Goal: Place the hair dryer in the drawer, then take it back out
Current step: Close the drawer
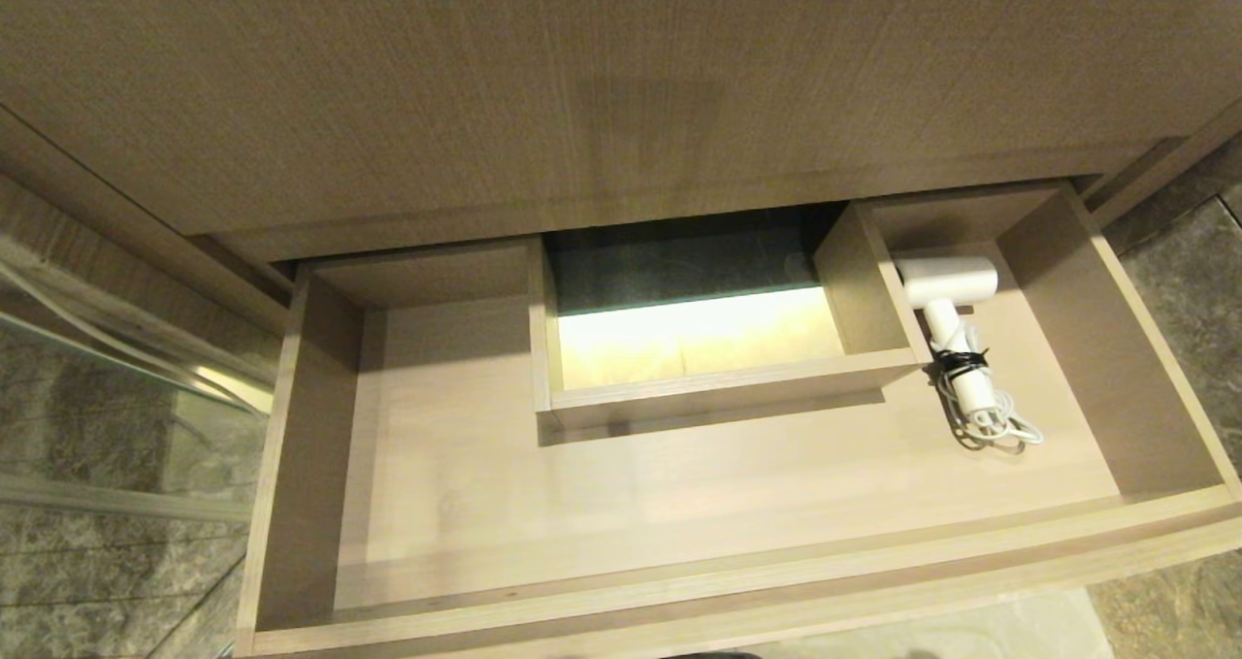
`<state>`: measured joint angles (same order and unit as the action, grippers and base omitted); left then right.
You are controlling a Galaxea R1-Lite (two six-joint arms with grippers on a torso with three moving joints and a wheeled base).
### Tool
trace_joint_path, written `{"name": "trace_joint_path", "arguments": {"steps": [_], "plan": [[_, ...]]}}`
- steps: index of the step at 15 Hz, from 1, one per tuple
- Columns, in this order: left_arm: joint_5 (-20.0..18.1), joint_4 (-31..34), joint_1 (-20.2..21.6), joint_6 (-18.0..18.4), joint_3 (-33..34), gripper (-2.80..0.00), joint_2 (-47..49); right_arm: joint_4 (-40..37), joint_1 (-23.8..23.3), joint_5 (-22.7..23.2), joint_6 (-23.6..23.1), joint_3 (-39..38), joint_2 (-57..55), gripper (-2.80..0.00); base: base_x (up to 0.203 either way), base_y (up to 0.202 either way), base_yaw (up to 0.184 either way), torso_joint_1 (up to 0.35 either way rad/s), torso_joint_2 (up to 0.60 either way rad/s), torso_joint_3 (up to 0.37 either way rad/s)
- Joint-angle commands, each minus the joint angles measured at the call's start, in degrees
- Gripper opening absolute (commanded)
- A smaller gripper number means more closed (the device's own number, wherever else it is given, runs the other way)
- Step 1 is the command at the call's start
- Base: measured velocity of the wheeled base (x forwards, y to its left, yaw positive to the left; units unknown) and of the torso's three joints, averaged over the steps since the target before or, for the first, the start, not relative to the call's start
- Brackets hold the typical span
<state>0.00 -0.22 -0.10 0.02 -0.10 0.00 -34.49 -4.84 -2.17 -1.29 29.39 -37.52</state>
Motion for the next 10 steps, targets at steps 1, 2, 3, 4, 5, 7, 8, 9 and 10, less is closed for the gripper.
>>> {"name": "trace_joint_path", "arguments": {"steps": [1, 2, 3, 4, 5, 7, 8, 9, 10], "plan": [[0.00, -0.04, 0.01, -0.02, 0.01, -2.80, 0.09, 3.98, 0.01, -0.05, -0.57, -2.22, -6.29, -2.80, 0.000, 0.000, 0.000, 0.000, 0.00, 0.000], [0.00, -0.04, 0.01, -0.02, 0.01, -2.80, 0.08, 6.69, 0.01, -0.28, -1.29, -2.86, -9.63, -2.80, 0.000, 0.000, 0.000, 0.000, 0.00, 0.000], [0.00, -0.04, 0.01, -0.02, 0.01, -2.80, 0.08, 9.16, 0.01, -0.50, -1.87, -3.16, -13.17, -2.80, 0.000, 0.000, 0.000, 0.000, 0.00, 0.000], [0.00, -0.01, 0.01, -0.02, 0.01, -2.80, 0.08, 11.66, 0.01, -0.68, -2.19, -2.99, -17.68, -2.80, 0.000, 0.000, 0.000, 0.000, 0.00, 0.000], [0.00, -0.04, 0.01, -0.02, 0.01, -2.80, 0.02, 14.04, 0.01, -0.85, -2.41, -2.45, -21.66, -2.80, 0.000, 0.000, 0.000, 0.000, 0.00, 0.000], [0.00, -0.04, 0.01, -0.02, 0.01, -2.80, 0.00, 17.99, 0.01, -1.09, -2.79, -1.08, -27.77, -2.80, 0.000, 0.000, 0.000, 0.000, 0.00, 0.000], [0.00, -0.04, 0.01, -0.02, 0.01, -2.80, 0.04, 19.61, -0.01, -1.30, -2.95, -0.79, -30.59, -2.80, 0.000, 0.000, 0.000, 0.000, 0.00, 0.000], [0.00, -0.04, 0.01, -0.02, 0.01, -2.80, 0.00, 21.73, -0.05, -1.69, -3.10, -0.94, -33.40, -2.80, 0.000, 0.000, 0.000, 0.000, 0.00, 0.000], [0.00, -0.04, 0.01, -0.02, 0.01, -2.80, 0.04, 23.32, -0.03, -2.38, -3.65, -1.49, -35.68, -2.80, 0.000, 0.000, 0.000, 0.000, 0.00, 0.000]]}}
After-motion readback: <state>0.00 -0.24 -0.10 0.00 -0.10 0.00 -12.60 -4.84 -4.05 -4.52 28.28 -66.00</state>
